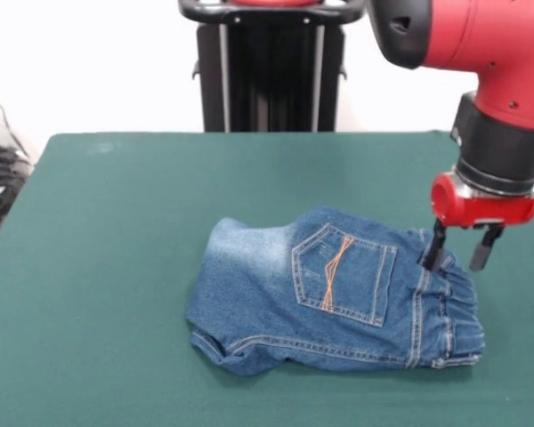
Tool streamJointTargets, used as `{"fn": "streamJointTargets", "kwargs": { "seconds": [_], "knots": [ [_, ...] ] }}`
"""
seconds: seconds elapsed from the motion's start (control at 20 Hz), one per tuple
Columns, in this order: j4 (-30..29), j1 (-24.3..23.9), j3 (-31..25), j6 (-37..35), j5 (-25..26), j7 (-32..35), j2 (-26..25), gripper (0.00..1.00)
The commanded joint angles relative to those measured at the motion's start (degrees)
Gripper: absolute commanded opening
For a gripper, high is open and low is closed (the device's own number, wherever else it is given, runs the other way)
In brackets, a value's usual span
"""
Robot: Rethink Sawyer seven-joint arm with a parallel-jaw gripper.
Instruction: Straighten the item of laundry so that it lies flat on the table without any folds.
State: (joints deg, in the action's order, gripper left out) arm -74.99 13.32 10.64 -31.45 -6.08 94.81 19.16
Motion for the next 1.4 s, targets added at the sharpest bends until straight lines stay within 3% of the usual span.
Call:
{"fn": "streamJointTargets", "kwargs": {
  "seconds": [0.05,0.5,0.95,1.4],
  "knots": [
    [1.08,1.1,-1.03,1.06,-3.25,16.04,-1.04,1.0],
    [4.52,0.02,-1.53,0.79,-3.31,15.06,-3.97,1.0],
    [13.14,3.12,2.58,-1.32,-5.51,20.18,-10.27,1.0],
    [16.13,3.74,4.42,-0.16,-7.79,20.22,-13.74,1.0]
  ]
}}
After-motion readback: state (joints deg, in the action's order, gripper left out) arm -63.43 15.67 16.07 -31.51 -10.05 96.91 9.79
